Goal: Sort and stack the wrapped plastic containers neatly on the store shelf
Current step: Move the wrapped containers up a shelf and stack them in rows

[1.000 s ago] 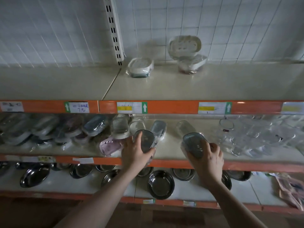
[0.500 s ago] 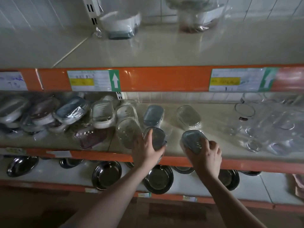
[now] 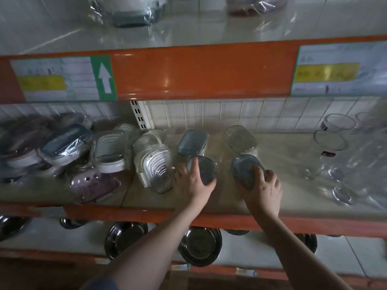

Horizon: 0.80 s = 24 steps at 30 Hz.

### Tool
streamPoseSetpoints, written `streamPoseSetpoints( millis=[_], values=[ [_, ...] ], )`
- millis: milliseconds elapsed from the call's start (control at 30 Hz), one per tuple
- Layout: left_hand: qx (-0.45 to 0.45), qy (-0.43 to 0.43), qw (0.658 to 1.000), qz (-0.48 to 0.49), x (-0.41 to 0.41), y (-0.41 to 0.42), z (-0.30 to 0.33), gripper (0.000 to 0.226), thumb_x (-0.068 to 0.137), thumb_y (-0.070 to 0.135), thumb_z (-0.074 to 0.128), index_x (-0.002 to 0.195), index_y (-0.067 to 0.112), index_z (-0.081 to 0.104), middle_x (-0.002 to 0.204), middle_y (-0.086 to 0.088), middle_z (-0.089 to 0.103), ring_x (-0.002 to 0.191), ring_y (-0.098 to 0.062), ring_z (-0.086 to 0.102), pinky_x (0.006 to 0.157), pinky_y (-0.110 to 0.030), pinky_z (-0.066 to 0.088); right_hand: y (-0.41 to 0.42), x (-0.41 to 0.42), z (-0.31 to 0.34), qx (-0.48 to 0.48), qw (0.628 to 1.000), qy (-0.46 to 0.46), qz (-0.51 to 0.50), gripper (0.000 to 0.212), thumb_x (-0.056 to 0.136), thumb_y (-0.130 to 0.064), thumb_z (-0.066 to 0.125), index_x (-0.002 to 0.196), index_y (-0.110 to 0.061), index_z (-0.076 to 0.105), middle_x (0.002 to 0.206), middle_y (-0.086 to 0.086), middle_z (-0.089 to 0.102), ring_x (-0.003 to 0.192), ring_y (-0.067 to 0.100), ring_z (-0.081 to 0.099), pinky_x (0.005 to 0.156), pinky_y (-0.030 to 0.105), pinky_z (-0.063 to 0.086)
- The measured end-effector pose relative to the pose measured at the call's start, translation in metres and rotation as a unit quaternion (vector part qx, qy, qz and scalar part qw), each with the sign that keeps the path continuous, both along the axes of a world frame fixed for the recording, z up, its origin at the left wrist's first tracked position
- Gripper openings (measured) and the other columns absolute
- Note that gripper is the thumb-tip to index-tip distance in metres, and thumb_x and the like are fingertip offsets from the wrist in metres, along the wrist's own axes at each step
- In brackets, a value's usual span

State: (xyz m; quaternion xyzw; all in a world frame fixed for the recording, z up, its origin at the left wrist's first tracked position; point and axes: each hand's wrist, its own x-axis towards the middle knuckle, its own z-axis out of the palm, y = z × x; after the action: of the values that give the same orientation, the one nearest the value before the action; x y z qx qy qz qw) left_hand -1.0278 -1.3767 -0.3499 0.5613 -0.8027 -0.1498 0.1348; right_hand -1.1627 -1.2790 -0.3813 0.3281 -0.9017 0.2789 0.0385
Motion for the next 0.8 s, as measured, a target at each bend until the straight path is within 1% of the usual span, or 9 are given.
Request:
streamPoseSetpoints(
  millis=[67,133,200,233,367,467,567,700,800],
  values=[
    [0.011,0.0,1.0,-0.004,0.001,0.001,0.002,0.088,0.078,0.07,0.053,0.149,0.031,0.019,0.151,-0.011,0.023,0.135,-0.031,0.029,0.107,-0.04,0.03,0.001,0.0,0.005,0.04,0.999,-0.006,0.004,0.072,0.071,-0.055,0.07,0.129,-0.019,0.05,0.126,0.019,0.046,0.114,0.041,0.042,0.095,0.048,0.033],
    [0.017,-0.011,1.0,-0.008,0.004,0.005,0.007,0.088,0.078,0.072,0.051,0.149,0.029,0.021,0.153,-0.011,0.021,0.137,-0.031,0.027,0.11,-0.041,0.026,0.006,0.003,0.011,0.046,0.999,-0.001,0.005,0.074,0.073,-0.059,0.066,0.132,-0.019,0.048,0.132,0.022,0.044,0.123,0.04,0.037,0.1,0.049,0.028],
    [0.013,-0.023,1.0,-0.01,0.009,0.009,0.016,0.084,0.08,0.072,0.048,0.148,0.027,0.025,0.154,-0.01,0.021,0.138,-0.03,0.027,0.111,-0.041,0.025,0.014,0.007,0.021,0.028,1.0,-0.006,0.008,0.07,0.078,-0.056,0.063,0.133,-0.016,0.047,0.135,0.026,0.042,0.126,0.041,0.035,0.104,0.049,0.026],
    [0.008,-0.024,1.0,-0.012,0.012,0.013,0.022,0.082,0.081,0.071,0.047,0.147,0.026,0.027,0.154,-0.009,0.023,0.137,-0.029,0.028,0.109,-0.04,0.028,0.019,0.01,0.028,0.025,0.999,-0.016,0.014,0.067,0.081,-0.053,0.061,0.134,-0.016,0.046,0.136,0.026,0.041,0.127,0.041,0.034,0.104,0.048,0.026],
    [-0.022,-0.01,0.999,-0.031,0.032,0.031,0.049,0.074,0.083,0.064,0.049,0.143,0.023,0.034,0.142,-0.006,0.039,0.128,-0.026,0.039,0.099,-0.037,0.04,0.043,0.025,0.056,0.032,0.998,-0.05,0.035,0.057,0.089,-0.041,0.055,0.138,-0.016,0.04,0.135,0.02,0.041,0.124,0.036,0.038,0.102,0.044,0.029],
    [-0.046,0.001,0.998,-0.049,0.052,0.049,0.073,0.066,0.086,0.058,0.051,0.139,0.021,0.039,0.135,-0.003,0.047,0.121,-0.023,0.044,0.094,-0.033,0.041,0.059,0.04,0.078,0.022,0.997,-0.055,0.045,0.056,0.088,-0.038,0.056,0.136,-0.015,0.041,0.128,0.017,0.046,0.118,0.035,0.044,0.098,0.044,0.033],
    [-0.069,0.001,0.996,-0.059,0.074,0.063,0.096,0.06,0.087,0.055,0.052,0.135,0.02,0.043,0.13,-0.001,0.05,0.118,-0.02,0.045,0.09,-0.03,0.042,0.075,0.056,0.101,0.041,0.996,-0.051,0.053,0.056,0.088,-0.038,0.056,0.137,-0.015,0.041,0.128,0.015,0.047,0.118,0.034,0.044,0.098,0.043,0.034],
    [-0.087,-0.001,0.994,-0.062,0.107,0.082,0.12,0.058,0.086,0.054,0.055,0.131,0.018,0.049,0.125,-0.002,0.054,0.115,-0.022,0.048,0.087,-0.03,0.043,0.1,0.082,0.133,0.041,0.996,-0.047,0.064,0.054,0.089,-0.037,0.057,0.136,-0.015,0.043,0.128,0.015,0.048,0.117,0.033,0.046,0.096,0.041,0.037],
    [-0.102,0.024,0.992,-0.07,0.134,0.096,0.135,0.052,0.082,0.047,0.065,0.121,0.015,0.059,0.112,-0.005,0.063,0.104,-0.026,0.056,0.08,-0.034,0.047,0.119,0.104,0.156,0.032,0.996,-0.046,0.07,0.051,0.089,-0.035,0.057,0.135,-0.016,0.044,0.125,0.013,0.052,0.113,0.031,0.049,0.093,0.039,0.04]
  ],
)
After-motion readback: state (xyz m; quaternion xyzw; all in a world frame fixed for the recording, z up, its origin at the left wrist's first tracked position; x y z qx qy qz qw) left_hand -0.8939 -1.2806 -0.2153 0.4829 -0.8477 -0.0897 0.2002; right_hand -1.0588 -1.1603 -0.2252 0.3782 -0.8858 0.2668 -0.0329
